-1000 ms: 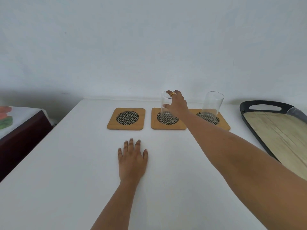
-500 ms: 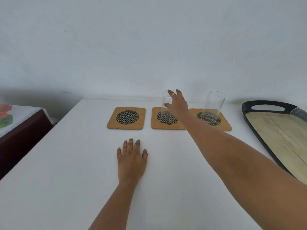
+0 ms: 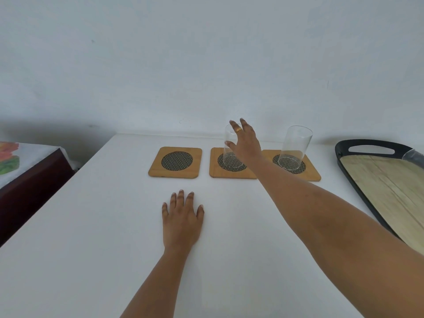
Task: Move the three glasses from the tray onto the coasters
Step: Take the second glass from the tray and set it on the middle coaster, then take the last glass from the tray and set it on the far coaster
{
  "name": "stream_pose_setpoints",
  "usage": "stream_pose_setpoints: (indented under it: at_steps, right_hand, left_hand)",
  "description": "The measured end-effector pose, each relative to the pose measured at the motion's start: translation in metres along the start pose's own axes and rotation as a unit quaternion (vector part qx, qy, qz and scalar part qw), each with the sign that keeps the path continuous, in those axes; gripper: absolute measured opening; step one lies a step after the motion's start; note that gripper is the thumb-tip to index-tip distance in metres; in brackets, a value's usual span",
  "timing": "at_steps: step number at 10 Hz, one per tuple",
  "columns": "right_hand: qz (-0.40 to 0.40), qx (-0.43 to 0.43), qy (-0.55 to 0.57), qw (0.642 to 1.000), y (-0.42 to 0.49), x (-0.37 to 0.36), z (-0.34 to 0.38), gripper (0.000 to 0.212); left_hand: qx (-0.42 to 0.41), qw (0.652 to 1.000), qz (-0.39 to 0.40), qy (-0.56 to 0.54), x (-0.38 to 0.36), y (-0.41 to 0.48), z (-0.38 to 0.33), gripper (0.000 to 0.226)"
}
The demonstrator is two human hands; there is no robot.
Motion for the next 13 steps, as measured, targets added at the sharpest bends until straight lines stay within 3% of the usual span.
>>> stream_pose_setpoints:
  at_steps: [2,7,10,11,12,13]
  right_hand:
    - [0.01,-0.006,0.0,1.0,0.003,-0.001,-0.001,0.056]
    - [0.028,-0.006,-0.023,0.999,0.0,-0.001,-0.001,0.065]
    - [-0.158,0.103,0.025,0.982,-0.058,-0.001,0.013,0.044]
    - [-0.169,0.113,0.049,0.978,-0.094,-0.013,0.008,0.035]
    - [-0.067,0.065,0.046,0.995,-0.123,-0.034,-0.006,0.039]
    - [0.052,0.006,-0.027,0.998,-0.141,-0.05,-0.022,0.047]
  left_hand:
    - [0.001,1.0,0.002,0.001,0.0,0.0,0.0,0.054]
    - [0.0,1.0,0.001,-0.003,0.0,0.0,0.0,0.054]
    - [0.001,1.0,0.001,0.0,-0.001,0.0,0.0,0.054]
    - [-0.001,1.0,0.001,0.0,-0.001,-0.001,0.0,0.053]
    - [-0.001,1.0,0.004,-0.006,0.0,-0.002,-0.001,0.053]
    - [-0.001,1.0,0.006,-0.002,0.002,-0.003,-0.002,0.052]
Point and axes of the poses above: each hand's wrist, its own y-axis towards the middle knuckle, its own x-axis out of the back of the hand, z = x × y, the point moved 2 cm from there along y, towards the middle knuckle, and after that the axes turned 3 degrees about -x, right-handed, at the moved point
